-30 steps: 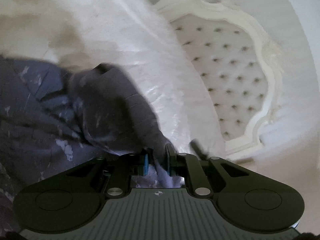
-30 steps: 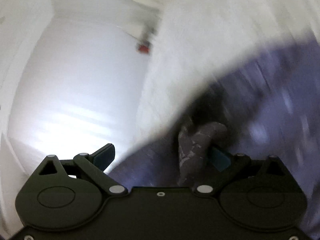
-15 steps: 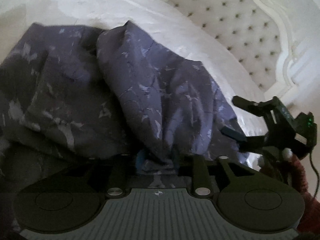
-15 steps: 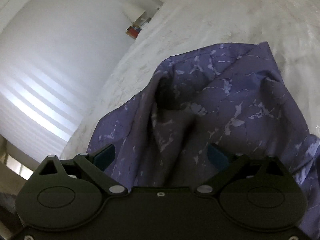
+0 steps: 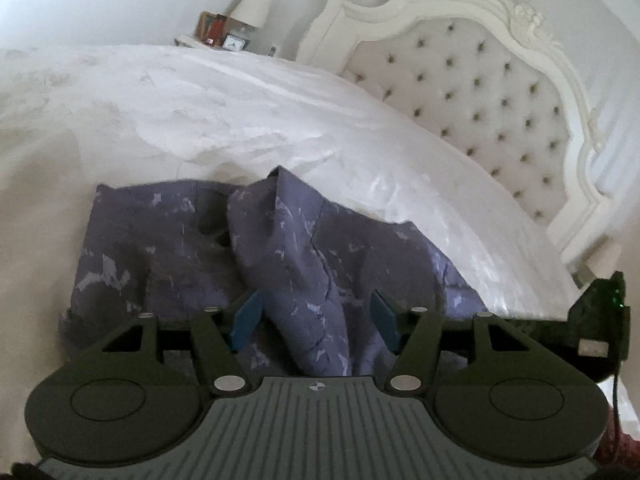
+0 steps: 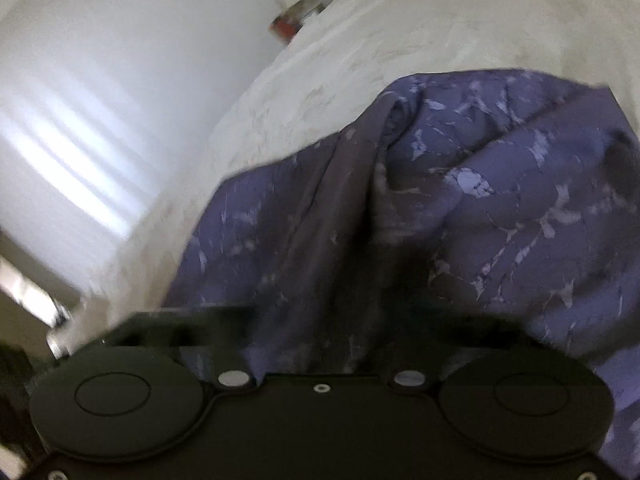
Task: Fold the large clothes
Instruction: 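Release the fabric with both grippers and smooth the folded jacket flat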
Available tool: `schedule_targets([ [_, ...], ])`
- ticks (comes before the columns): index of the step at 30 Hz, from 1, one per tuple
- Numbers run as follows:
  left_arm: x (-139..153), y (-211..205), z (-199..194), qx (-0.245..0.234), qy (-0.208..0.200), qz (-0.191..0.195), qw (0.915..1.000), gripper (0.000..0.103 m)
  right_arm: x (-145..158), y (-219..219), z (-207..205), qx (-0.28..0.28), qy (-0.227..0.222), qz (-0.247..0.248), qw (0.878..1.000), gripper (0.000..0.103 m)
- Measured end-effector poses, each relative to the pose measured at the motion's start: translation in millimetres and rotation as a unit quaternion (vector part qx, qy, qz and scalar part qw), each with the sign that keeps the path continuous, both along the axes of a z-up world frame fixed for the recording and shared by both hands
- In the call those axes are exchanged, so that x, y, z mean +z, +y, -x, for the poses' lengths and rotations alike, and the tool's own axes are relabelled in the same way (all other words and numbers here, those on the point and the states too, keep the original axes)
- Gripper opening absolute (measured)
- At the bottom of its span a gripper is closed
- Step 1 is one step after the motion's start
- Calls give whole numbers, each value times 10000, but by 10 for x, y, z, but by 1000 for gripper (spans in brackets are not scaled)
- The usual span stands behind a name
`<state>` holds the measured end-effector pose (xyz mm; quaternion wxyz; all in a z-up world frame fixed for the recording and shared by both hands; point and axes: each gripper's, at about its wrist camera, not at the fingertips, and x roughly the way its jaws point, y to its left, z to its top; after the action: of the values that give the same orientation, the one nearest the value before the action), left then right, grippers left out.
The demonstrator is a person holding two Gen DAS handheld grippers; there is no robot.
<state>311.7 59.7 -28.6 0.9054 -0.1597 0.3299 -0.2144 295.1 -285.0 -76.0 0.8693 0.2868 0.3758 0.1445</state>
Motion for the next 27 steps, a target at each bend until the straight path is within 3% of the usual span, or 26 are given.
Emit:
schedule_targets([
  [5, 65, -143, -110, -145, -143, -336, 9992, 60, 108, -290, -37, -353, -48, 500, 9981, 19],
  [8, -22, -237, -202, -131, -17, -459, 9989, 60, -37, -420, -93, -339, 177, 328, 9987, 27],
  [11, -140, -302, -254, -60, 109, -658, 9978, 60, -134, -370, -83, -281, 155, 327, 9989, 28],
  [15, -350, -265, -296, 304, 212, -1672, 9852, 61, -181, -320, -4, -228, 73, 233, 9994, 30],
  [18, -504, -190, -296, 79, 108, -1800, 9836, 62, -258, -291, 32, -228, 35, 416, 9989, 29],
  [20, -490, -241, -249, 40, 5, -2001, 9798, 62, -290, -221, 60, -137, -137, 743, 9971, 29],
  [22, -445, -240, -217, 41, 42, -1946, 9809, 63, -276, -173, 82, -121, -224, 869, 9959, 33],
  [25, -361, -144, -167, -19, 173, -1642, 9863, 72, -190, -190, 164, -87, -347, 716, 9968, 63],
  [27, -291, -94, -80, -89, 243, -1469, 9888, 87, -106, -164, 249, -125, -543, 776, 9954, 89],
])
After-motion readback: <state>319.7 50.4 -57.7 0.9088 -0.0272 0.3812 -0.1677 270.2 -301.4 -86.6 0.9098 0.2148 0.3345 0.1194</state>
